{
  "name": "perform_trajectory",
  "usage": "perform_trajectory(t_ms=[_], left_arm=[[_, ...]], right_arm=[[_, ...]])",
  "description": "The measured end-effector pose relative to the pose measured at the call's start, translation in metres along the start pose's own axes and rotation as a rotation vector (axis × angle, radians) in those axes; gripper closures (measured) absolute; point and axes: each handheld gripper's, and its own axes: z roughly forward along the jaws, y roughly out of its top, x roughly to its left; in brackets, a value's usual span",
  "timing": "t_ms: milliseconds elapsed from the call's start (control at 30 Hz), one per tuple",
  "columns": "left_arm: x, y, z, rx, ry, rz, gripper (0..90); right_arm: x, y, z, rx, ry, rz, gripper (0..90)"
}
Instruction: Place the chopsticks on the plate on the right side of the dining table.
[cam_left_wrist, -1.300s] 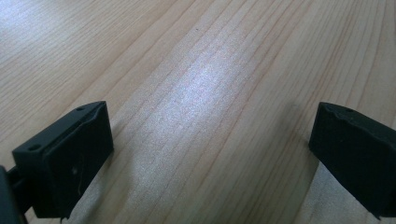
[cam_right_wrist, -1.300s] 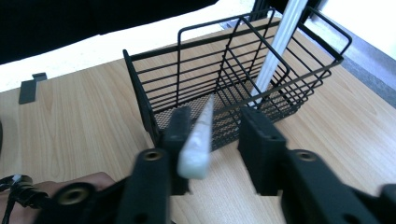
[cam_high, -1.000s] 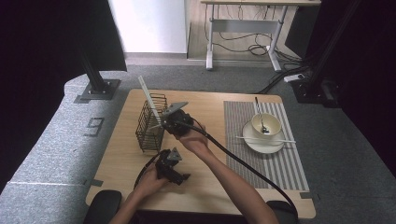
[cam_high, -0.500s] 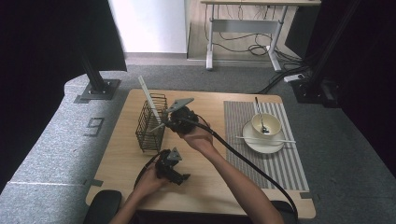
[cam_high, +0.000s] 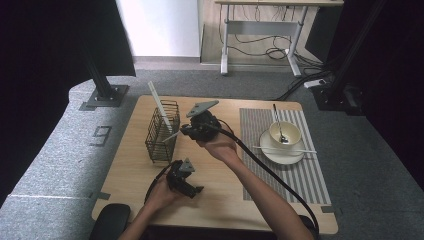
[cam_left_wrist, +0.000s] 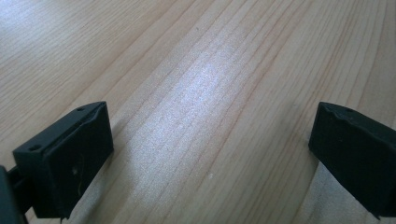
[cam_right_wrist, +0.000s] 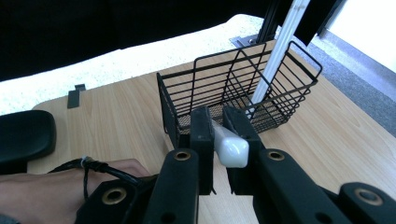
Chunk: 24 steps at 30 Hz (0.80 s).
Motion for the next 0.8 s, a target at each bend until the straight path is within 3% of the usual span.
perform_trajectory(t_ms=[500, 800], left_arm=[[-0.003, 0.003, 0.000, 0.012, 0.007, -0.020, 0.5], [0.004, 0.003, -0.015, -0.053, 0.002, -0.067, 0.6]], right_arm=[[-0.007, 0.005, -0.040, -0.024, -0.002, 0.034, 81.9], [-0.007, 0.008, -0.074, -0.053, -0.012, 0.040, 82.0]])
